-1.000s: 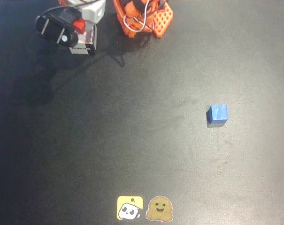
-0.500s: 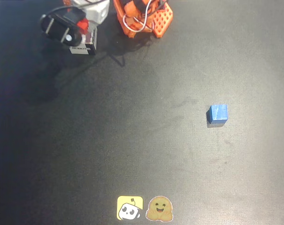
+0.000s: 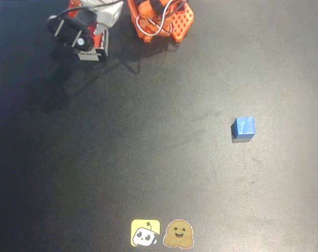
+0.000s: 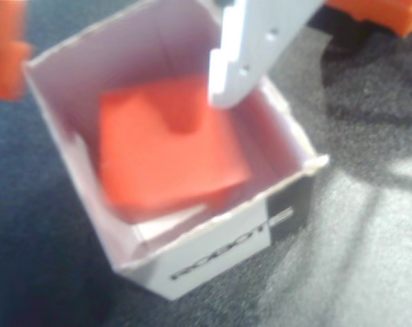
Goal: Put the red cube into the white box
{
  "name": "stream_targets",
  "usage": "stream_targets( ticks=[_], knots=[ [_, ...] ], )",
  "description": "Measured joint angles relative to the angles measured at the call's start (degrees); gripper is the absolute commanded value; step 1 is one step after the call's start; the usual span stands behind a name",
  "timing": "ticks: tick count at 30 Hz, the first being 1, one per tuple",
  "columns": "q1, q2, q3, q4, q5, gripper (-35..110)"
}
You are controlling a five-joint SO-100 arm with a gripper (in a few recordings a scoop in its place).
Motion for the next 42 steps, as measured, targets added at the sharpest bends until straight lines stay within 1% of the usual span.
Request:
stream_targets(
  ticks=[2, 5, 7, 11, 17, 24, 29, 35, 42],
  knots=[
    [0.0, 0.9, 0.6, -0.4, 0.1, 22],
    [0.0, 1.3, 1.3, -1.0, -0.2, 7],
    [0.2, 1.3, 1.3, -1.0, 0.4, 0],
    [0.7, 1.3, 1.3, -0.9, 1.7, 0],
    [-3.0, -0.6, -1.8, -0.9, 4.0, 0],
    [-9.9, -16.9, -11.4, -5.4, 6.4, 0],
    [-17.9, -25.8, -16.2, -8.6, 8.6, 0],
    [-32.5, -31.0, -17.1, -11.3, 18.5, 0],
    [-48.9, -31.0, -17.1, -11.4, 30.5, 0]
  ],
)
